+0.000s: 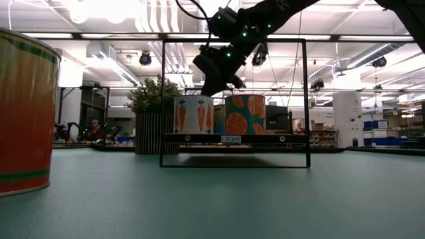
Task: Pick and place cans onto a shelf
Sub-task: Put the canned peaches on the shelf, then put the canned pineapples on the shelf
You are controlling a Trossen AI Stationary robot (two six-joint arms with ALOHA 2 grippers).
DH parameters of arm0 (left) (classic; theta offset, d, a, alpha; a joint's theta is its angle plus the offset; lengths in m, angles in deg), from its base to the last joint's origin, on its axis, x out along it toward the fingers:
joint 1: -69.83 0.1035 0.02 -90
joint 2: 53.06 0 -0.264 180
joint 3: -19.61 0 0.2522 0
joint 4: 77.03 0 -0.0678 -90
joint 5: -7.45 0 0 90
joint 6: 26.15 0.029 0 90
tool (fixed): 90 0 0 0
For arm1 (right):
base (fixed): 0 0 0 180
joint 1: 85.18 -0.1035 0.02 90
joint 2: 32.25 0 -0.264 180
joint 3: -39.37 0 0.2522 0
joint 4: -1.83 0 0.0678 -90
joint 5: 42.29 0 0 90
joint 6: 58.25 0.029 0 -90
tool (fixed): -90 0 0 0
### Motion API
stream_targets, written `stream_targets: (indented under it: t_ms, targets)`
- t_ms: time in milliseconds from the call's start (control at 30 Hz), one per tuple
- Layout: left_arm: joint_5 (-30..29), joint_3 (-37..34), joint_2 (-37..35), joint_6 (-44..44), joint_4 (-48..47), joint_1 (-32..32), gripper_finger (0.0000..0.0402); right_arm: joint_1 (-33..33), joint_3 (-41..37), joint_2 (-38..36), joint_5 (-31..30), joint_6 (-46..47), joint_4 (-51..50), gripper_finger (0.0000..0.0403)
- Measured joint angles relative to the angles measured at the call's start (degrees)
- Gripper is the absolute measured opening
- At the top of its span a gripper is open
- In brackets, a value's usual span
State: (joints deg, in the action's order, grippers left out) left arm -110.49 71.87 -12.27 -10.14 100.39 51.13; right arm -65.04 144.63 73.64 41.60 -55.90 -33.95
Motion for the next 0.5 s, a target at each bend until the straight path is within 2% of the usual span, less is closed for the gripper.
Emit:
stream_targets:
  t_ms: [300, 500]
  targets:
    - [0.0, 0.0, 0.3, -2.9, 0.0, 0.0, 0.0322, -2.2, 0.0, -6.1, 0.1, -2.4, 0.0, 0.0012]
    - [0.0, 0.0, 2.7, -7.3, -0.6, 0.0, 0.0322, -6.7, -0.3, -11.6, -0.2, -5.3, 0.5, 0.0012]
